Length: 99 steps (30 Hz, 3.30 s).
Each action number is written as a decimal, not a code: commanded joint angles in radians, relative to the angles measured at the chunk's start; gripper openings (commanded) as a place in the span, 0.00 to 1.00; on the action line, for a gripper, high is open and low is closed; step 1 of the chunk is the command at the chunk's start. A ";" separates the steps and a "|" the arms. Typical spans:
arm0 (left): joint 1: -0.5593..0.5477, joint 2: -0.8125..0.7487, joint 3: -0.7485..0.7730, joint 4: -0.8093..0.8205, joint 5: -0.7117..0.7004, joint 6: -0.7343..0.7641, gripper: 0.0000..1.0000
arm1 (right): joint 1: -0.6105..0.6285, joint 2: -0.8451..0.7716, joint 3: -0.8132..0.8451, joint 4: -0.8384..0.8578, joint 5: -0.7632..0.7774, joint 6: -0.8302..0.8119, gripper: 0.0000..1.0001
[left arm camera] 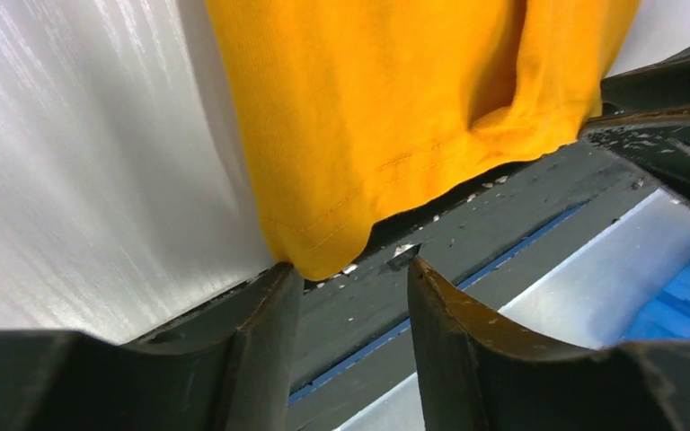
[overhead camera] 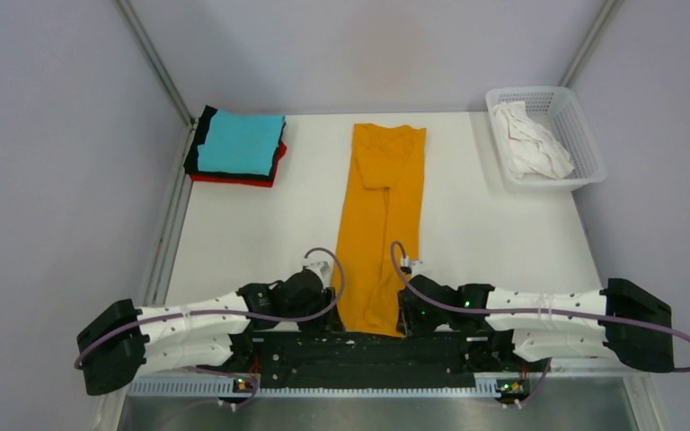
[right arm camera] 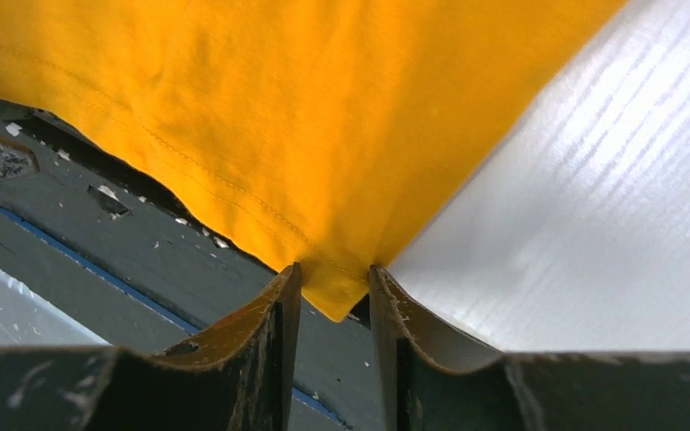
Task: Fold and stack the t-shirts
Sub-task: Grab the bottom of the folded rectangular tshirt with both arms, then fold the folded rectangular tshirt in 1/3 of the way
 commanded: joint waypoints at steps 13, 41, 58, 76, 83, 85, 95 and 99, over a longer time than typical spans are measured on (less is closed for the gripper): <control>-0.007 -0.034 0.057 -0.194 -0.242 -0.051 0.53 | 0.015 -0.058 -0.041 0.013 -0.051 0.034 0.33; -0.019 -0.101 -0.096 0.100 0.001 -0.090 0.00 | 0.016 -0.276 -0.169 0.076 -0.217 0.132 0.00; 0.073 0.013 0.185 0.150 -0.364 0.095 0.00 | -0.126 -0.139 0.069 0.053 0.125 -0.048 0.00; 0.415 0.563 0.651 0.249 -0.215 0.300 0.01 | -0.557 0.152 0.348 0.234 0.149 -0.387 0.00; 0.472 0.709 0.778 0.212 -0.165 0.338 0.04 | -0.633 0.270 0.419 0.279 0.140 -0.456 0.00; 0.490 0.740 0.804 0.201 -0.140 0.344 0.06 | -0.656 0.296 0.428 0.297 0.129 -0.467 0.00; 0.537 0.876 0.902 0.183 -0.096 0.356 0.09 | -0.744 0.457 0.473 0.408 0.051 -0.497 0.00; 0.561 0.897 0.915 0.200 -0.071 0.353 0.13 | -0.784 0.522 0.501 0.433 0.001 -0.496 0.00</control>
